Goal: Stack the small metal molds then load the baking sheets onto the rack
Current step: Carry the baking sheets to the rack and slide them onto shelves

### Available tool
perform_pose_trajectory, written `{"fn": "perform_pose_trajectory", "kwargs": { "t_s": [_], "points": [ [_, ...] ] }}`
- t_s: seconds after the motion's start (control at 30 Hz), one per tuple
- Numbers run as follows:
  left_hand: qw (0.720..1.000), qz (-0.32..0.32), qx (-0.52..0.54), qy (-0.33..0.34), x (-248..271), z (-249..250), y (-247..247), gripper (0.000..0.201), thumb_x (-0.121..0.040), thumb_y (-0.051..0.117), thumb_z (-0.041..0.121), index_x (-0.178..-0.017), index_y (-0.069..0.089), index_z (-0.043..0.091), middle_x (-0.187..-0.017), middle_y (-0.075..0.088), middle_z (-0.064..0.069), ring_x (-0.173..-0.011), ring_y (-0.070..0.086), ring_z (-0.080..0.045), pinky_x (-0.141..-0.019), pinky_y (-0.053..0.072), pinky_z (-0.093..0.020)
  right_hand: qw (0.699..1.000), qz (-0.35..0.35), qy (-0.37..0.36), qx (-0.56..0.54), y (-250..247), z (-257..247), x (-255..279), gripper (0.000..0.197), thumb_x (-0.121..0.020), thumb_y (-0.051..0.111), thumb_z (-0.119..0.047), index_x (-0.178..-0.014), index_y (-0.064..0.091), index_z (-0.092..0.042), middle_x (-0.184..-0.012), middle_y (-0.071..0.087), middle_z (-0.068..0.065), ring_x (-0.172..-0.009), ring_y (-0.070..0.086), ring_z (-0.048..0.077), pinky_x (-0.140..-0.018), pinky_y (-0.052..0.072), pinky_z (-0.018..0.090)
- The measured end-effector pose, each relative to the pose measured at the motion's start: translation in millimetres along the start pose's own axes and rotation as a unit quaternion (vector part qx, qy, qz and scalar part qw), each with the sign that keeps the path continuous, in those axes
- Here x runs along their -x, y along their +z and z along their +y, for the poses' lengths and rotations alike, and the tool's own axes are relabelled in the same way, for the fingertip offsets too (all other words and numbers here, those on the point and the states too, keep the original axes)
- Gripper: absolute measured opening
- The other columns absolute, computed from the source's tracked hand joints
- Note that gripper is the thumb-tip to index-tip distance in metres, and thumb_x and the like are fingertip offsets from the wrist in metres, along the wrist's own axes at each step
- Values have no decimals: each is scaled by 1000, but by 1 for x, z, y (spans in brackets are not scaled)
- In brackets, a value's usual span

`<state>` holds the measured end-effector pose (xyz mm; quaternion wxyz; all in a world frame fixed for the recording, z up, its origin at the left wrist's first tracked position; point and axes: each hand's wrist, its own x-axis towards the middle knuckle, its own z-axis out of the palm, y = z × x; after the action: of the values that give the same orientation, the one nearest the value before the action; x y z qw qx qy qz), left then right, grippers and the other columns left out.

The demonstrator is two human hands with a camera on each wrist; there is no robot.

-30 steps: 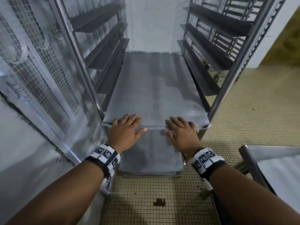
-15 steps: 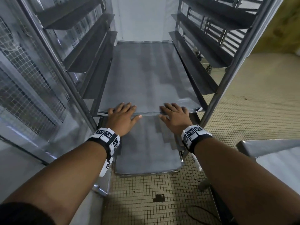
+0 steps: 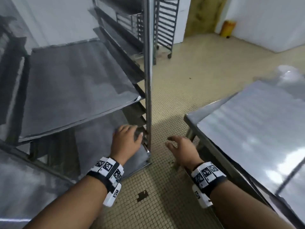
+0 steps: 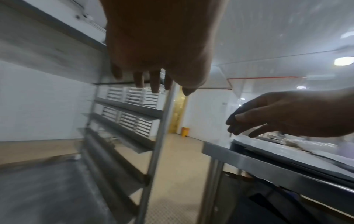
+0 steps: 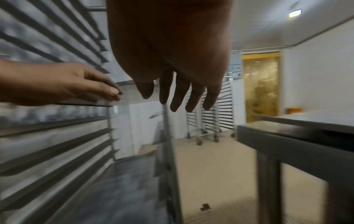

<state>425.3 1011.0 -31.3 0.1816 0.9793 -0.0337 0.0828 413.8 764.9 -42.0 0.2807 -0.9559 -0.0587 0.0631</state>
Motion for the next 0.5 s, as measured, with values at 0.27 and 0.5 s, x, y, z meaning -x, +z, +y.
{"fn": "perform_pose_trajectory", "kwargs": {
  "t_s": [0.27, 0.5],
  "points": [
    [959, -195, 140, 147, -22, 219, 78, 38, -98, 61, 45, -126, 68, 20, -102, 75, -1, -97, 69, -22, -83, 57, -36, 960, 167, 223, -37, -106, 184, 110, 31, -94, 61, -46, -113, 72, -25, -108, 75, -6, -103, 68, 19, -88, 52, 35],
    [890, -368, 190, 192, 2, 388, 164, 39, -95, 65, 45, -127, 66, 24, -101, 68, 7, -97, 67, -17, -92, 55, -34, 899, 238, 360, -75, -171, 326, 225, 33, -93, 62, -47, -114, 71, -23, -112, 73, -5, -104, 67, 16, -85, 49, 30]
  ]
}}
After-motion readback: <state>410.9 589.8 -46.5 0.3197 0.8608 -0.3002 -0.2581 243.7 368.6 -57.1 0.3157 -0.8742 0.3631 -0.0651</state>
